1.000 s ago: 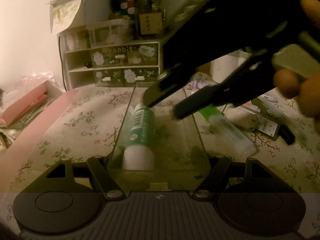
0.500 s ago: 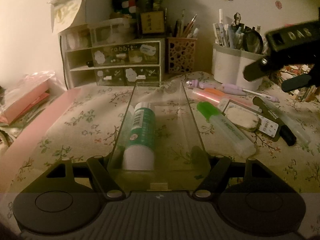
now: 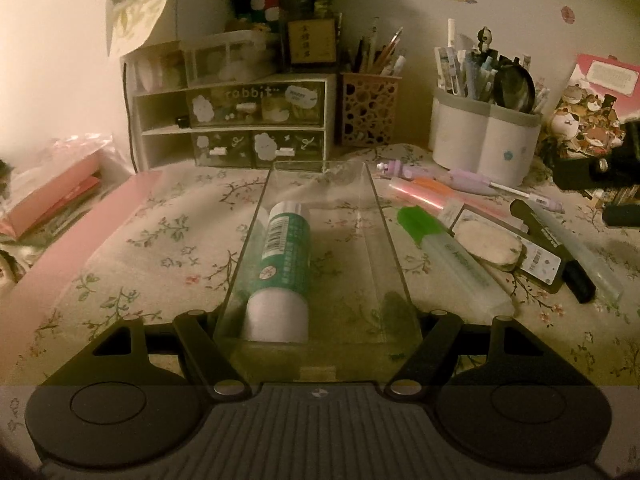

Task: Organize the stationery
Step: 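Grasp the black marker with the right tool and lift it, then carry the black marker to the tray and release it beside the glue stick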

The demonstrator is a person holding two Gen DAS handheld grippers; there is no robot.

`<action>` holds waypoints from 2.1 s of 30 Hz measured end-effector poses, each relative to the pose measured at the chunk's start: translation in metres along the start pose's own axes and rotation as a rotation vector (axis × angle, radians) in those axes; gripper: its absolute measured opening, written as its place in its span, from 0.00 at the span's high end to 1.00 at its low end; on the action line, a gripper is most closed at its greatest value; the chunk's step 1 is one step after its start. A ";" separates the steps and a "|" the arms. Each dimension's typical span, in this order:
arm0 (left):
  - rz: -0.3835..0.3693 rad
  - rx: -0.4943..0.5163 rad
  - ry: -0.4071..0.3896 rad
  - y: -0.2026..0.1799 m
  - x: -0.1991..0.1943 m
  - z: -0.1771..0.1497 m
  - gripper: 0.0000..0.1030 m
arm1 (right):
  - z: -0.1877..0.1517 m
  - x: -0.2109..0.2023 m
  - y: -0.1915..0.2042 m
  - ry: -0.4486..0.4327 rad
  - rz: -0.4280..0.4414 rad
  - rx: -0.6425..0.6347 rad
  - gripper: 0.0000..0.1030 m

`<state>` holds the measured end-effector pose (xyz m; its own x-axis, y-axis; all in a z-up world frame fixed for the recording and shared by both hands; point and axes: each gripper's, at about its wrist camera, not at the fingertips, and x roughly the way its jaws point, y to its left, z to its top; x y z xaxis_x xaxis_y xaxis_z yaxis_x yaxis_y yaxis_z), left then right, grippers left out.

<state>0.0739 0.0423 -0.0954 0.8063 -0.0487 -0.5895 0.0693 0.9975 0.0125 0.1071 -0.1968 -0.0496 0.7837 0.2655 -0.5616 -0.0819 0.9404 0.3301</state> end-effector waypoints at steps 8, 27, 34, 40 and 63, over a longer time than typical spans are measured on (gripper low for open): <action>0.000 0.005 -0.001 -0.001 0.001 0.000 0.28 | 0.002 0.013 -0.019 0.152 -0.001 0.145 0.89; 0.002 0.017 -0.010 -0.001 0.002 -0.001 0.28 | 0.013 0.049 -0.003 0.260 -0.101 0.032 0.76; 0.007 0.023 -0.017 -0.003 0.001 -0.001 0.29 | 0.013 0.049 -0.007 0.260 -0.091 0.054 0.84; -0.005 0.018 -0.013 -0.002 0.003 0.000 0.29 | 0.017 0.038 -0.008 0.219 -0.095 0.093 0.84; -0.006 0.023 -0.018 -0.001 0.003 -0.001 0.29 | 0.035 0.035 0.041 0.316 0.228 0.311 0.84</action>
<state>0.0755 0.0414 -0.0977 0.8163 -0.0556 -0.5749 0.0875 0.9958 0.0279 0.1523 -0.1566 -0.0292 0.5387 0.5533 -0.6354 -0.0043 0.7560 0.6546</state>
